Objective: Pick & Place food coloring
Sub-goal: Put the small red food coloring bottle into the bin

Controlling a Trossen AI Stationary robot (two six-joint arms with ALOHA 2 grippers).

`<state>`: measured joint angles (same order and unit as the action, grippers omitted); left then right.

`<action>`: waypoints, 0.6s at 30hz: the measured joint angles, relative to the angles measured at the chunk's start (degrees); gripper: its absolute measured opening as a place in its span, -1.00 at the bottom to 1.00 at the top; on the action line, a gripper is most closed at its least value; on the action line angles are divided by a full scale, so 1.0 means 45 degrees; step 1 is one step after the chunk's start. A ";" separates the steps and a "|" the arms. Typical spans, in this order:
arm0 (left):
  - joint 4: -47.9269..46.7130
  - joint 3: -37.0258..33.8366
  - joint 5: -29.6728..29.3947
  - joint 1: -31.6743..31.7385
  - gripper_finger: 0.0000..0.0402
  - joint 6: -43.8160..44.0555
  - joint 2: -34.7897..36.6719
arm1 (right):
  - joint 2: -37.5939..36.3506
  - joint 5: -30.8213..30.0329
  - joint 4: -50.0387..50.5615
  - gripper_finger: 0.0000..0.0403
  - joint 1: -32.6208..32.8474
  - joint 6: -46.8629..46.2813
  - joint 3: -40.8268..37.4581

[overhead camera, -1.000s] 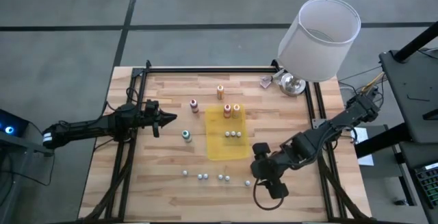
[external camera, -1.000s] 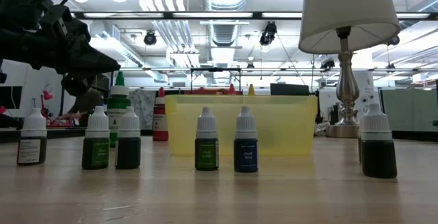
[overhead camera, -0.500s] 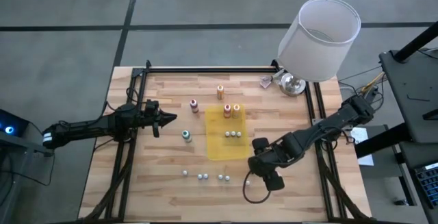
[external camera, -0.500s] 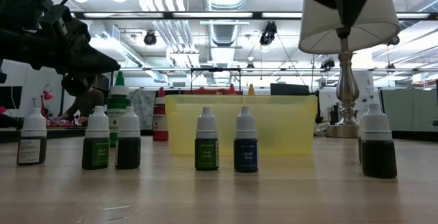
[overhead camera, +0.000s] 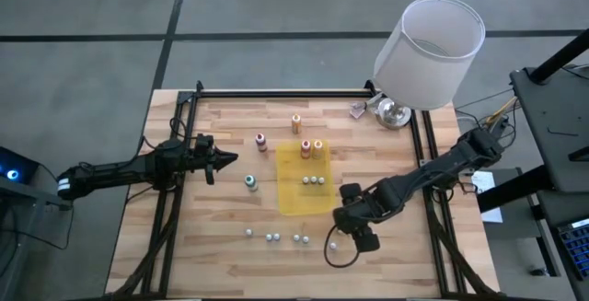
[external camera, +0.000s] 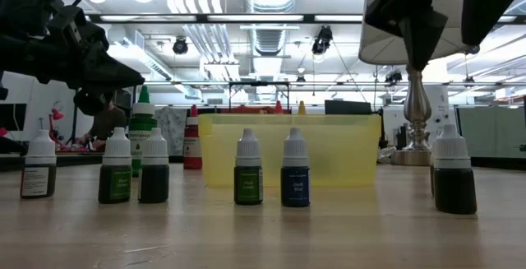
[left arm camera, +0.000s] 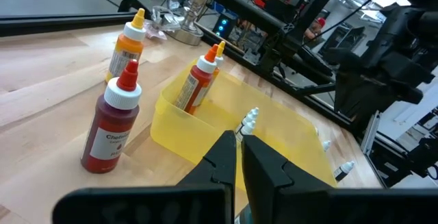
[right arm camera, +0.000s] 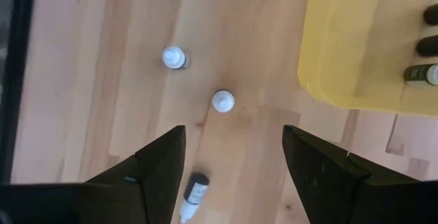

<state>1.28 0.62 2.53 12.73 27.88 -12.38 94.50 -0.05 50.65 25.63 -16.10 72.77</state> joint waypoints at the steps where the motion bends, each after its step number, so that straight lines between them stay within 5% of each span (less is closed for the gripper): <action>1: 0.0000 0.0000 -0.0002 -0.0001 -1.00 0.0000 0.0000 | 0.0111 0.0005 -0.0051 0.16 -0.0037 0.0000 -0.0042; 18: 0.0000 0.0000 -0.0001 -0.0003 -1.00 0.0000 0.0000 | 0.1990 0.0082 -0.1084 0.16 -0.0174 -0.0092 0.0015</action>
<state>1.28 0.62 2.53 12.72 27.88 -12.38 103.46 0.32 45.77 24.84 -16.51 72.84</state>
